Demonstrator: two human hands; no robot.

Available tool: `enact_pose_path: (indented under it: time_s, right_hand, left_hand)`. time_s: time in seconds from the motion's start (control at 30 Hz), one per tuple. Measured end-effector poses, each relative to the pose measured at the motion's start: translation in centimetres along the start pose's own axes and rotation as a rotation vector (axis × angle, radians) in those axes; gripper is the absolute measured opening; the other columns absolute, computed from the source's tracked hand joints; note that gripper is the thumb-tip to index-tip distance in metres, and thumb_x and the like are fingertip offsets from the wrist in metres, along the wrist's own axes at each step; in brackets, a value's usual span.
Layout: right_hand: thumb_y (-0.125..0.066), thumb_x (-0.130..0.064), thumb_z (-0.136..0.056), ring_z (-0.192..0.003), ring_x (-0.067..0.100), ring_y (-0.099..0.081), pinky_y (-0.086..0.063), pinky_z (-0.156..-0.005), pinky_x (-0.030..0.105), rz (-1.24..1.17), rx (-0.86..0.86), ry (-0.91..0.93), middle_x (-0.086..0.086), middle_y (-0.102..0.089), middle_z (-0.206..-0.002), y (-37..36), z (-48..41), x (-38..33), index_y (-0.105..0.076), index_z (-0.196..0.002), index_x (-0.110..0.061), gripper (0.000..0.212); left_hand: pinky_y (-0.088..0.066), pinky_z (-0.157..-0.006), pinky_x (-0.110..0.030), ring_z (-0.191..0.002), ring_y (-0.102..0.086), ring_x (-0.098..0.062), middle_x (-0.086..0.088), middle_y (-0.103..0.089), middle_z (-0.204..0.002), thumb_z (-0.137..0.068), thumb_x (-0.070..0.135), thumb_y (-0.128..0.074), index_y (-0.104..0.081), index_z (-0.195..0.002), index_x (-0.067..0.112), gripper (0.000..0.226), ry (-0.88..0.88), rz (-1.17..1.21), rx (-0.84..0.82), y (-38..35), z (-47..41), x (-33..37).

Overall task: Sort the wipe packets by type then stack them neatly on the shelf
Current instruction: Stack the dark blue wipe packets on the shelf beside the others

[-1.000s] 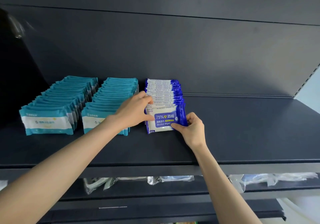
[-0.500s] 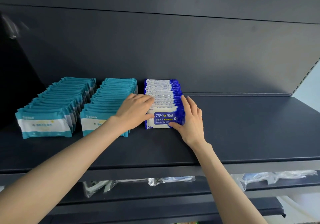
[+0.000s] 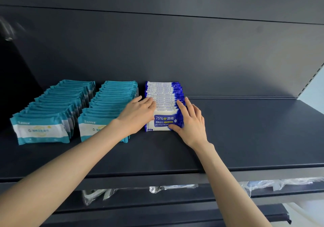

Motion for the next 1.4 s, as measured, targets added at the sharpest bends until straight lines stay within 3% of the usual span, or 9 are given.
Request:
enact_pose_path:
  time_s: [0.07, 0.2, 0.57, 0.8, 1.0, 1.2, 1.4]
  right_hand:
    - [-0.065, -0.046, -0.084, -0.143, 0.026, -0.013, -0.022, -0.112, 0.044, 0.001, -0.001, -0.005, -0.004, -0.005, -0.16, -0.1, -0.1, -0.1, -0.018, -0.15, -0.028, 0.083]
    - [-0.064, -0.047, -0.085, -0.142, 0.026, -0.013, -0.022, -0.112, 0.043, 0.015, -0.014, -0.014, -0.004, -0.004, -0.16, 0.0, -0.2, -0.3, -0.018, -0.15, -0.027, 0.082]
    - [-0.064, -0.049, -0.084, -0.142, 0.028, -0.013, -0.02, -0.112, 0.042, 0.083, -0.032, -0.05, 0.002, -0.006, -0.159, 0.7, 0.7, -1.3, -0.017, -0.15, -0.024, 0.085]
    - [-0.063, -0.043, -0.087, -0.142, 0.029, -0.013, -0.021, -0.112, 0.042, 0.058, -0.027, -0.108, 0.005, -0.01, -0.159, 2.8, 1.5, -2.0, -0.026, -0.148, -0.023, 0.074]
    - [-0.057, -0.03, -0.093, -0.131, 0.03, -0.035, -0.033, -0.103, 0.039, 0.01, 0.163, -0.14, 0.008, -0.039, -0.147, 8.7, 5.7, -1.5, -0.051, -0.133, -0.012, 0.044]
    - [-0.062, -0.024, -0.091, -0.107, 0.03, -0.056, -0.048, -0.086, 0.04, 0.074, 0.387, -0.248, 0.005, -0.062, -0.122, 14.4, 15.7, 1.2, -0.064, -0.115, -0.009, 0.028]
    - [-0.057, -0.026, -0.094, -0.106, 0.021, -0.056, -0.05, -0.088, 0.038, 0.121, 0.395, -0.491, 0.0, -0.062, -0.118, 17.8, 31.1, 4.3, -0.063, -0.115, -0.016, 0.024]
  left_hand:
    - [-0.038, -0.106, -0.037, -0.124, -0.053, -0.023, -0.017, -0.054, -0.134, -0.087, 0.039, -0.065, -0.052, -0.13, -0.001, 0.06, 0.0, -0.004, 0.032, 0.1, -0.2, -0.1]
    - [-0.014, -0.116, -0.035, -0.143, -0.024, -0.02, -0.013, -0.025, -0.154, -0.1, 0.039, -0.039, -0.025, -0.146, 0.003, 0.06, -0.003, 0.044, 0.022, -0.1, -0.5, -0.1]
    - [-0.01, -0.117, -0.043, -0.144, -0.015, -0.018, -0.003, -0.02, -0.157, -0.099, 0.038, -0.04, -0.024, -0.148, 0.013, 0.057, 0.039, 0.179, -0.062, 0.8, 0.8, -0.3]
    - [-0.017, -0.114, -0.043, -0.139, -0.024, -0.024, -0.006, -0.03, -0.151, -0.097, 0.042, -0.044, -0.042, -0.139, 0.018, 0.049, 0.079, 0.323, -0.033, 1.9, 1.1, -0.7]
    - [-0.035, -0.098, -0.038, -0.123, -0.045, -0.026, -0.004, -0.053, -0.134, -0.096, 0.033, -0.049, -0.053, -0.131, 0.015, 0.039, 0.092, 0.531, 0.19, 6.1, 1.5, 1.8]
    - [-0.05, -0.077, -0.041, -0.09, -0.064, -0.032, -0.008, -0.068, -0.101, -0.088, 0.023, -0.063, -0.067, -0.109, 0.008, 0.026, -0.087, 0.766, 0.452, 10.4, 3.8, 10.6]
    - [-0.052, -0.076, -0.036, -0.087, -0.065, -0.024, 0.0, -0.069, -0.098, -0.086, 0.027, -0.054, -0.067, -0.104, 0.013, 0.027, -0.297, 0.947, 0.394, 12.9, 9.8, 23.5]
Point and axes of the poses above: each hand's wrist, its own z-axis away from the middle knuckle, its own y-axis out of the back of the hand, x = y × z, the point moved 5 cm from there along -z, towards the middle knuckle
